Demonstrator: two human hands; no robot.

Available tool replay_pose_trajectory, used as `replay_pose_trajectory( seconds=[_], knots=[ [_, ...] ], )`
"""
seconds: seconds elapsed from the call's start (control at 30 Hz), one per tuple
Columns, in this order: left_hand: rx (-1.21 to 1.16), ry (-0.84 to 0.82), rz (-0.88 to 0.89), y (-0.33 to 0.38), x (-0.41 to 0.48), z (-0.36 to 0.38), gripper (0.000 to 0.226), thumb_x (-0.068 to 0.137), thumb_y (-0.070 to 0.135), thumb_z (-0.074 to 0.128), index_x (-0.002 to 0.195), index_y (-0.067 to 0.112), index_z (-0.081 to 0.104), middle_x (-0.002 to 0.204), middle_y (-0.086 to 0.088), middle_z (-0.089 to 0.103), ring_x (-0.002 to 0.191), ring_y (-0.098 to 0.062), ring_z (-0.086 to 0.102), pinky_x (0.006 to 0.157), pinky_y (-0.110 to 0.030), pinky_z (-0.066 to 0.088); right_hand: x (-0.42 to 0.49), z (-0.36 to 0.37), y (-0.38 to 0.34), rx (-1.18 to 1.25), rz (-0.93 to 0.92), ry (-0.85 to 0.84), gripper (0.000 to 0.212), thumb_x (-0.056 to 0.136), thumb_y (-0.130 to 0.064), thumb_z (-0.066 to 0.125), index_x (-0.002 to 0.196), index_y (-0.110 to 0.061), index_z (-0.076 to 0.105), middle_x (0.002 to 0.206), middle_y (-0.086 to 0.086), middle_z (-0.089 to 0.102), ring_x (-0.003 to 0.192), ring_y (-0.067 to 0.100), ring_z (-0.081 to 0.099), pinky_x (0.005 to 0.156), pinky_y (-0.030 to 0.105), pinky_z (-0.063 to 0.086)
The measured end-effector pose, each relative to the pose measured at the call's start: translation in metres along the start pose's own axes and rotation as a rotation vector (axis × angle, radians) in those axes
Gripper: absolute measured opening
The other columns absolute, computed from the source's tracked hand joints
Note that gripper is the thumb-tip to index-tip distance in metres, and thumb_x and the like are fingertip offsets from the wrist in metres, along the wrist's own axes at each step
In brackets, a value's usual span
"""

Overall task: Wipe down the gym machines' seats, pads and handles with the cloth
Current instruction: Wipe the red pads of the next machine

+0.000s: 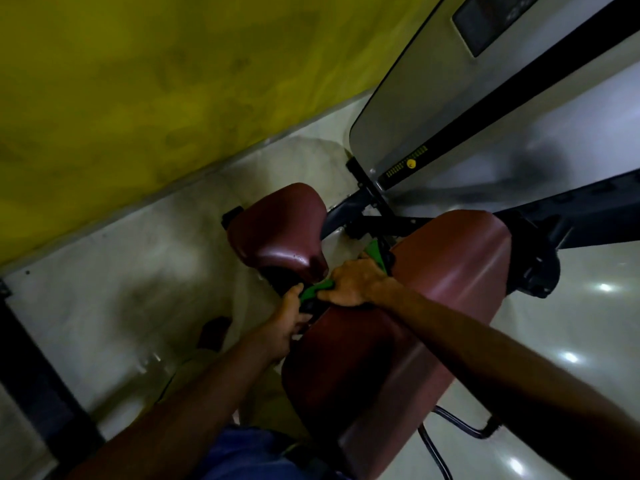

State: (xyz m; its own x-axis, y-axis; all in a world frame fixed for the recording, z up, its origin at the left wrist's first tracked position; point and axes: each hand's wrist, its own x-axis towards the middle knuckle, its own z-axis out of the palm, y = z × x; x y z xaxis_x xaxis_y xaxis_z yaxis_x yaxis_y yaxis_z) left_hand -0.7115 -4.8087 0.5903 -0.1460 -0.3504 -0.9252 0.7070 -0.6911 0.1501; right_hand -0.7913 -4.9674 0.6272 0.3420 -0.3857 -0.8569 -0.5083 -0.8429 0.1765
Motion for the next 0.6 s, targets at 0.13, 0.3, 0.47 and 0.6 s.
replay_pose_trajectory(
  seconds=[0.13,0.3,0.47,0.6],
  knots=[
    [0.184,-0.003,0.077,0.038,0.003,0.042,0.053,0.100,0.057,0.030,0.119,0.015,0.056,0.104,-0.011,0.061,0.085,-0.025,0.057,0.065,-0.029,0.042,-0.006,-0.023,0.044,0.008,0.092,0.037,0.081,0.088,-0.083,0.032,0.135,-0.025,0.061,0.144,0.009,0.058,0.134,0.032,0.051,0.117,0.049,0.029],
    [0.307,-0.001,0.107,0.065,0.029,0.092,0.047,0.103,0.049,0.030,0.116,0.011,0.055,0.103,-0.008,0.055,0.082,-0.018,0.051,0.063,-0.029,0.038,-0.005,-0.042,0.109,0.044,0.149,-0.016,0.065,0.095,-0.073,0.039,0.126,-0.023,0.066,0.132,0.012,0.066,0.118,0.031,0.063,0.111,0.047,0.040],
    [0.369,-0.087,0.028,0.078,0.061,0.140,0.067,0.094,0.065,0.032,0.139,0.018,0.050,0.128,-0.013,0.061,0.106,-0.029,0.061,0.091,-0.040,0.052,0.013,-0.044,0.180,0.114,0.283,0.086,0.066,0.094,-0.073,0.041,0.126,-0.021,0.065,0.128,0.010,0.067,0.117,0.030,0.063,0.109,0.044,0.040],
    [0.482,-0.029,0.107,0.064,0.183,0.151,0.103,0.054,0.086,0.035,0.140,0.031,0.052,0.143,-0.005,0.054,0.127,-0.030,0.053,0.109,-0.051,0.039,0.077,0.028,0.280,0.321,0.355,0.208,0.069,0.079,-0.095,0.038,0.114,-0.039,0.059,0.127,-0.003,0.067,0.094,-0.016,0.059,0.080,0.006,0.043]
  ],
)
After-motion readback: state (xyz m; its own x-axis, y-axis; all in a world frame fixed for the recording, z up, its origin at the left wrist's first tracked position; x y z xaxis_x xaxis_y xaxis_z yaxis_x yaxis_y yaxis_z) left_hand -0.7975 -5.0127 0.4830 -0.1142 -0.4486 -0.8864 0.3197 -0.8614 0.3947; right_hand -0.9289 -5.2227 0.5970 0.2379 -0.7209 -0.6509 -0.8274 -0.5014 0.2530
